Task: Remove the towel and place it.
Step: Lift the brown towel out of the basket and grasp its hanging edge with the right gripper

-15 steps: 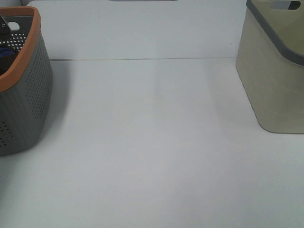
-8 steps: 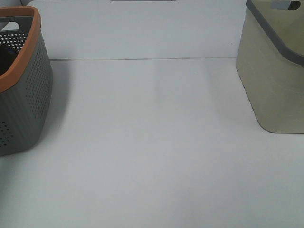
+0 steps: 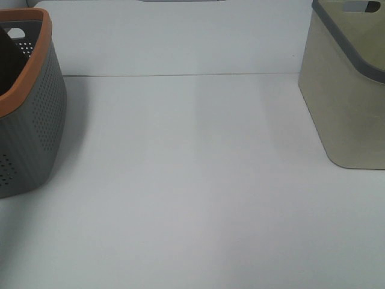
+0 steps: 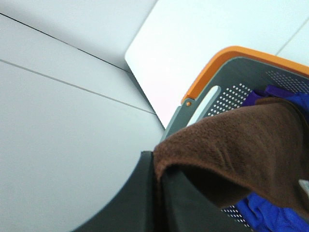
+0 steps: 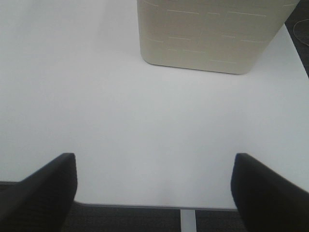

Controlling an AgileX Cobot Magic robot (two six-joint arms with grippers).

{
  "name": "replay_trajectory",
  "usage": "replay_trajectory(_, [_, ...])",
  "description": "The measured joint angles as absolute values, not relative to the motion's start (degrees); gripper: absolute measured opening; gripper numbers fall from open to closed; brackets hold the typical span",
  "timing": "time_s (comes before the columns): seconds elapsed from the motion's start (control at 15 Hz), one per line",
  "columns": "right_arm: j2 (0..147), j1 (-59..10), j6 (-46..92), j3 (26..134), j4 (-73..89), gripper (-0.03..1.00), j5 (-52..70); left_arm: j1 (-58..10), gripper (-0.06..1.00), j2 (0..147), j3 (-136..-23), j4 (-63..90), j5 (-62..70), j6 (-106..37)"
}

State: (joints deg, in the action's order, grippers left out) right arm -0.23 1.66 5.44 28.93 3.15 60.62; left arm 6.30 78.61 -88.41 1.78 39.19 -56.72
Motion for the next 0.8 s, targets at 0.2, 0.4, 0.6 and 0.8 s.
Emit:
replay_trajectory(0.2, [-0.23,1.66,5.44,28.93,3.15,0.85,60.62,4.35,0.0,74.14,-89.27,1.72,39.19,-56.95])
replay_trajectory(0.4, [-0.23,1.66,5.44,28.93,3.21,0.85,60.45,0.11,0.0,73.85,-94.42,1.72,40.97,-57.12])
replay_trajectory(0.6, [2.46,1.66,9.17,31.0,8.77,0.85,57.24,-7.45,0.0,75.23,-101.99,1.72,41.54,-57.12])
replay_trajectory(0.8, [11.52,1.66,23.84,34.78,20.8,0.85,53.69,-13.18,0.0,80.04,-109.32,1.72,41.48,-57.18])
